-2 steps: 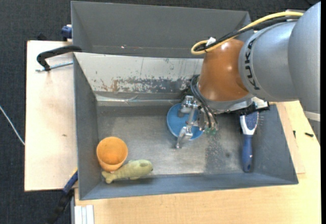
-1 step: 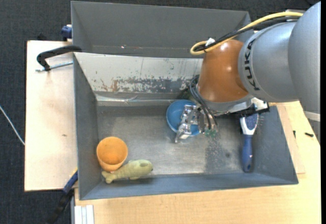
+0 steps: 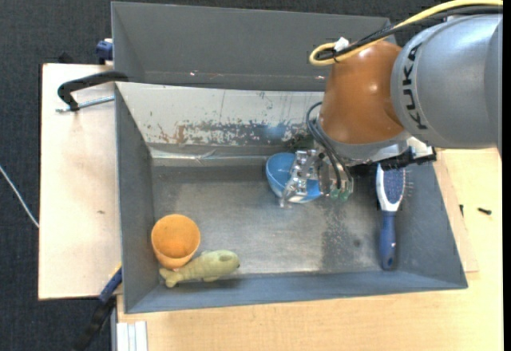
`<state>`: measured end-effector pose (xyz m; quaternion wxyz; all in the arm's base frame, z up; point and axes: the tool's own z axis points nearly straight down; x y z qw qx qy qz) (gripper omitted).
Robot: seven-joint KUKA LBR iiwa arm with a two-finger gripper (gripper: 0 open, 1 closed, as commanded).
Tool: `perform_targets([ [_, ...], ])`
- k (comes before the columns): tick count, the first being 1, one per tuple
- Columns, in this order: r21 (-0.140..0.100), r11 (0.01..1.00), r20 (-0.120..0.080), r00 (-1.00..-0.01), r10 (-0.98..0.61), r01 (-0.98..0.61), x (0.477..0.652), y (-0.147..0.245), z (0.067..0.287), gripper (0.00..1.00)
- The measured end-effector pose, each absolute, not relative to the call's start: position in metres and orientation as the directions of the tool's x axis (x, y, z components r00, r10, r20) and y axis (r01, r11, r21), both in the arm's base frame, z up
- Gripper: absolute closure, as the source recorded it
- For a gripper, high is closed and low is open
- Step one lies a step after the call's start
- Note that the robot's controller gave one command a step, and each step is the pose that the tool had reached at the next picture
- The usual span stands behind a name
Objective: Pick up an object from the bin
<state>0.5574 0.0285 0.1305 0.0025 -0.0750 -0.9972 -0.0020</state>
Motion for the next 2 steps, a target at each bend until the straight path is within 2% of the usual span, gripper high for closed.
perform_targets([
  [1, 0.003, 0.989, -0.005, -0.989, 0.148, 0.148, 0.559, 0.030, 0.154, 1.00],
  [2, 0.004, 0.989, -0.009, -0.989, 0.147, 0.147, 0.561, 0.031, 0.200, 1.00],
])
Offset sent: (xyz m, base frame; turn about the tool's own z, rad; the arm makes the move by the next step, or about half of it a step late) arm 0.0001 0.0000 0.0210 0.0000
